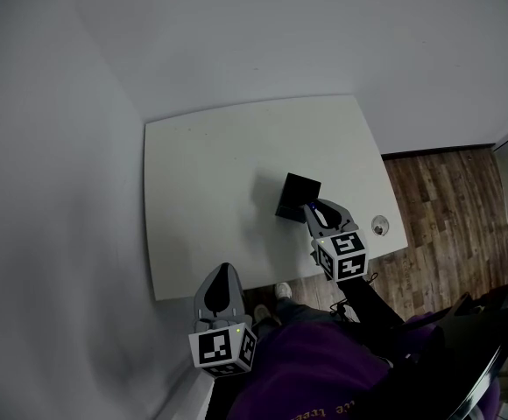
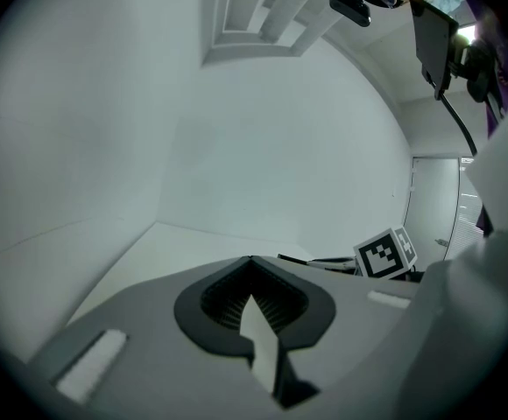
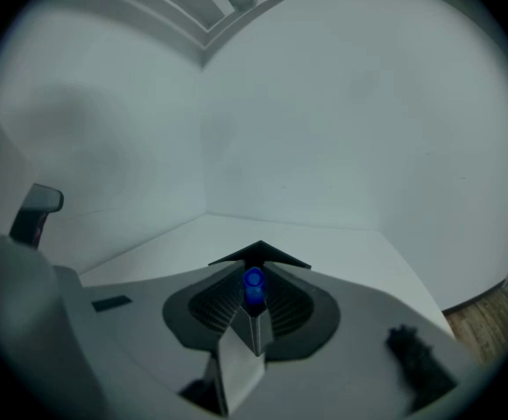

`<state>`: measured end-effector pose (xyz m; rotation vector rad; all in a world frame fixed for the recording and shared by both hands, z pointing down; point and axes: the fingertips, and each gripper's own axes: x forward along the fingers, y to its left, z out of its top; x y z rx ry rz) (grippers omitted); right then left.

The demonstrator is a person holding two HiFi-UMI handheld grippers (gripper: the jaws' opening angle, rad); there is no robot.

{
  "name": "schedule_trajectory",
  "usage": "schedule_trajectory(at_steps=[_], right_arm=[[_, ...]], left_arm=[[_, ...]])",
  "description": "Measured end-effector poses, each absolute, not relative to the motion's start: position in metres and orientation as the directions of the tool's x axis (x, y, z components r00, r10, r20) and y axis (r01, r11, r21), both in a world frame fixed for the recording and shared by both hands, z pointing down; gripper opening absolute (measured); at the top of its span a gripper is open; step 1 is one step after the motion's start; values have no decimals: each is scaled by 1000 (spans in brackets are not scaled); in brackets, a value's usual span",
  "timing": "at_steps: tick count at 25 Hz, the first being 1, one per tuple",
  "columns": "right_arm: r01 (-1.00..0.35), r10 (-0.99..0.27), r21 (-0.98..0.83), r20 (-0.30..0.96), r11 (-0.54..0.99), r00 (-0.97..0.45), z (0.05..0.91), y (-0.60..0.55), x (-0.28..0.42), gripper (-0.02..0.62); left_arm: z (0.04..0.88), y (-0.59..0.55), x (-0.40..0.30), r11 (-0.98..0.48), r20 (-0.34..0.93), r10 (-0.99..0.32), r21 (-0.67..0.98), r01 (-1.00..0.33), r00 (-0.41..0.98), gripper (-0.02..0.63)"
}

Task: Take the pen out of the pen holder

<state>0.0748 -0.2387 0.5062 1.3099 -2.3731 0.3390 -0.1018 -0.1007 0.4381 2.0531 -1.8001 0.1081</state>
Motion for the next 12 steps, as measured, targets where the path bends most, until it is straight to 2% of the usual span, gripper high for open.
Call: schedule_trajectory(at_steps=[12], right_arm=[[-837,-749,-8,443,546,-493,497,-238,78,74]], left_arm=[[435,-101,-100,-87,305,-938,249,-964,164,6]])
